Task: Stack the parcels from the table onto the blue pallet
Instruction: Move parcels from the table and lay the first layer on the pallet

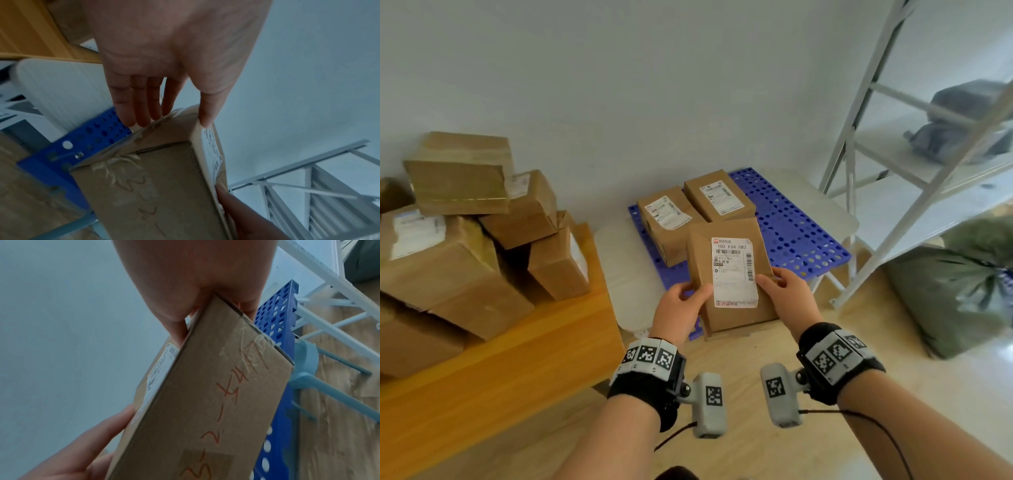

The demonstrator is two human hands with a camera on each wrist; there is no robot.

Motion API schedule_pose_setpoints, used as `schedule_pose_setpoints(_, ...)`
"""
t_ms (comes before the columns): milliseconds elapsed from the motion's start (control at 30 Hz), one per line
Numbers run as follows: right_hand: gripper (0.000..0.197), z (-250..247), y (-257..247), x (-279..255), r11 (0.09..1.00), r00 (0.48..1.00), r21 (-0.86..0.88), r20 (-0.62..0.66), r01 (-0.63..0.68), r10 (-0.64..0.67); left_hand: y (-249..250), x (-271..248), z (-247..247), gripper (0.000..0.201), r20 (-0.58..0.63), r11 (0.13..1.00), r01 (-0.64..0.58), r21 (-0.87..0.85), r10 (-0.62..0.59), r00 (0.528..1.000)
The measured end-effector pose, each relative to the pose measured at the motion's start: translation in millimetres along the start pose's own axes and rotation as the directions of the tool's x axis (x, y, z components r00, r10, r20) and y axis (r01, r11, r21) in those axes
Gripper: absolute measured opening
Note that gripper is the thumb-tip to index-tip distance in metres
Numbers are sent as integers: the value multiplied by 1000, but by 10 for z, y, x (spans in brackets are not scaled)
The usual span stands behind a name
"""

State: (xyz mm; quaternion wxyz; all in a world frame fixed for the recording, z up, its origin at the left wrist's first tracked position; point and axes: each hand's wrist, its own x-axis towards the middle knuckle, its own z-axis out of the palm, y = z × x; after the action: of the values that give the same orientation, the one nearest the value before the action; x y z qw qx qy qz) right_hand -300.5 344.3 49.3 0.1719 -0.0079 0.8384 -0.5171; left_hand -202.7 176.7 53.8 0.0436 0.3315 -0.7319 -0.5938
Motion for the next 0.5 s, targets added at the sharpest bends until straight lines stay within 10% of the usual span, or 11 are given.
schedule_pose_setpoints(500,38,-800,-294,1447,990,990,141,-144,16,4,921,1279,965,46,135,996,-83,-30,87,987)
